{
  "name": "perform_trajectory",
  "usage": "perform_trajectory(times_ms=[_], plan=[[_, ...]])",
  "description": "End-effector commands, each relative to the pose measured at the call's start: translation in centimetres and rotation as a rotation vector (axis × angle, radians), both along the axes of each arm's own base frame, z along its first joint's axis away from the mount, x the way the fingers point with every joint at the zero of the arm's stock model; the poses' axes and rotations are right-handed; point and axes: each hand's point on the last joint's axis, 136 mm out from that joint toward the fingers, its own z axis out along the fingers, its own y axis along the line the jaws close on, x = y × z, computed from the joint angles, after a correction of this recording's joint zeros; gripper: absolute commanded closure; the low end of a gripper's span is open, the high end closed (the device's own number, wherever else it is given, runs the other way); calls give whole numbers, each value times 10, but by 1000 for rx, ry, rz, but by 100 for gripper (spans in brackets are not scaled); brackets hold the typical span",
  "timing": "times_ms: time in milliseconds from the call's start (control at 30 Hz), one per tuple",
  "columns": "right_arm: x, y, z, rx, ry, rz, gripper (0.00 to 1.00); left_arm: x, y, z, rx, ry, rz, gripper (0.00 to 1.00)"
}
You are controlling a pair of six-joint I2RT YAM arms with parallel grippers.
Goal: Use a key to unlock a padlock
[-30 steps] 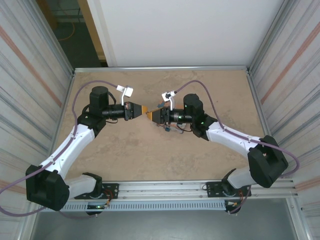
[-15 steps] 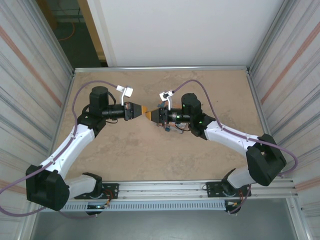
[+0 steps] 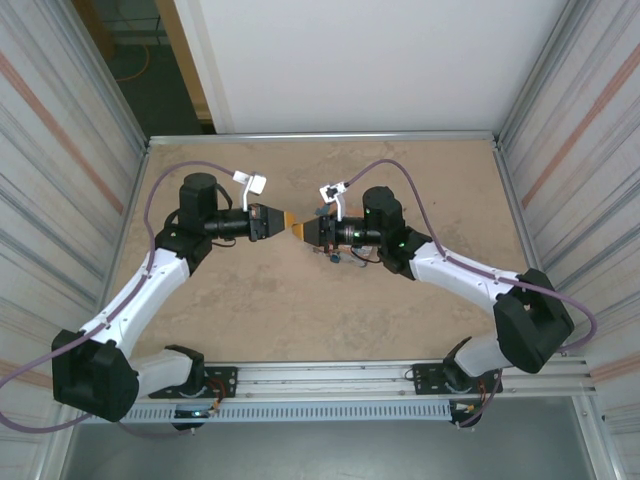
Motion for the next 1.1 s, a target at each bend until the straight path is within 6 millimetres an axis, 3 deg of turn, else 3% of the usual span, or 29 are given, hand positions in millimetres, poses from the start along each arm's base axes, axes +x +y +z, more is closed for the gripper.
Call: perform_trajectory(times_ms=[0,167,433,567,800,1067], plan=[[3,-12,-1,-27,-23,-48,100,-1,3,15,-16,-67,23,67],[12,-31,-18,-79,-2,-131,100,7,15,11,15,-89,140,44],[31,-80,-57,-134,60,-290,100,7,39,-33,104,-31,303,39],[40,-106,-75,-146,99,-352,100,2,41,-58,129,10,336,38],[56,-135,-100,-141,168,-401,100,-3,17,-98,169,86,290,38],[76,-147,-127,-155,227,-422,100,15,-20,-139,219,159,212,38]])
